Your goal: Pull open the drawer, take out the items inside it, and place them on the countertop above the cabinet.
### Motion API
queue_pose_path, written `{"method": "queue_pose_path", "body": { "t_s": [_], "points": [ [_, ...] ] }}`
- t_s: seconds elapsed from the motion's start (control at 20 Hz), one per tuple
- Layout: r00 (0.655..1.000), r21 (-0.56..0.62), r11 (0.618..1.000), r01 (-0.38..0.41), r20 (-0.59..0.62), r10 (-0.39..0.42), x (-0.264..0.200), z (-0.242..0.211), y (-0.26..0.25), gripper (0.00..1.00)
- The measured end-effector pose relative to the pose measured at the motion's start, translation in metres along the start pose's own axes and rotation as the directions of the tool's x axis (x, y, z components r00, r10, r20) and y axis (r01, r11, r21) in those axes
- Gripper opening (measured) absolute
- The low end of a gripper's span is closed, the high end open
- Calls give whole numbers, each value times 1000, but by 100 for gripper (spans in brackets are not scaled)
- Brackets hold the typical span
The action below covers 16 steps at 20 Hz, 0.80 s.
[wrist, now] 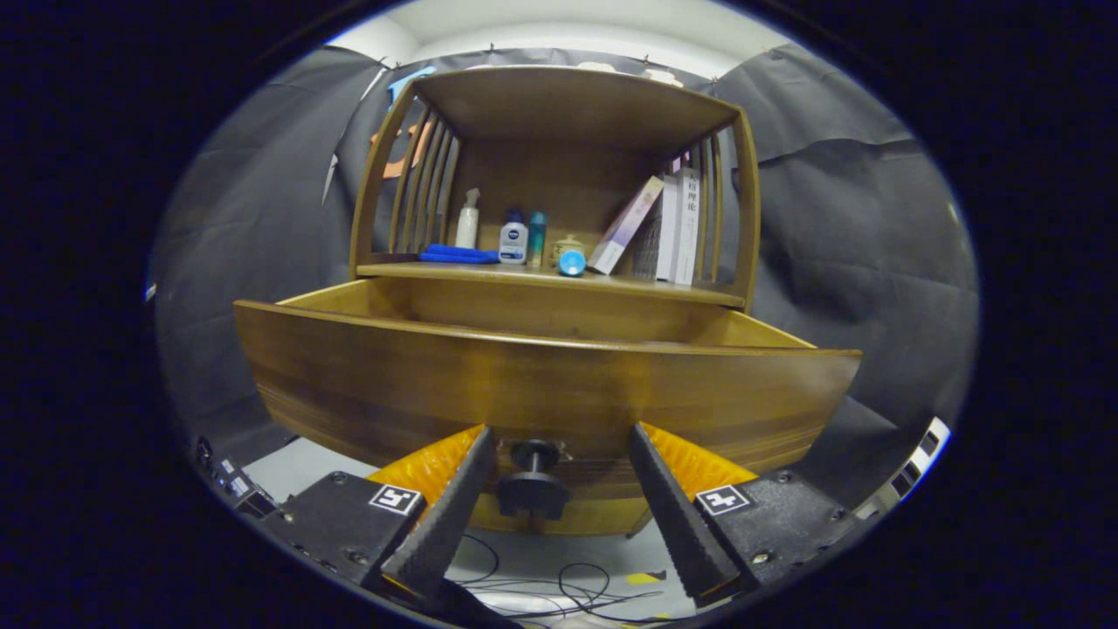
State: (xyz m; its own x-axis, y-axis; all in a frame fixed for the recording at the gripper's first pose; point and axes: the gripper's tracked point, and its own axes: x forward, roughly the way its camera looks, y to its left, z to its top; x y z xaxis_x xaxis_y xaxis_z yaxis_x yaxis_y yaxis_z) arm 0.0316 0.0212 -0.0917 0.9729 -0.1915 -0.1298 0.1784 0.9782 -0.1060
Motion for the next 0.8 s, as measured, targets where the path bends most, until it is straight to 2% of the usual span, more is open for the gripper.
{"method": "queue_pose_path", "body": {
  "t_s": [0.5, 0.8],
  "points": [
    [999, 60, 997, -39, -17, 41, 27, 1, -1, 99],
    [999, 42, 998, -46, 9, 45, 47, 8, -1, 99]
  ]
}}
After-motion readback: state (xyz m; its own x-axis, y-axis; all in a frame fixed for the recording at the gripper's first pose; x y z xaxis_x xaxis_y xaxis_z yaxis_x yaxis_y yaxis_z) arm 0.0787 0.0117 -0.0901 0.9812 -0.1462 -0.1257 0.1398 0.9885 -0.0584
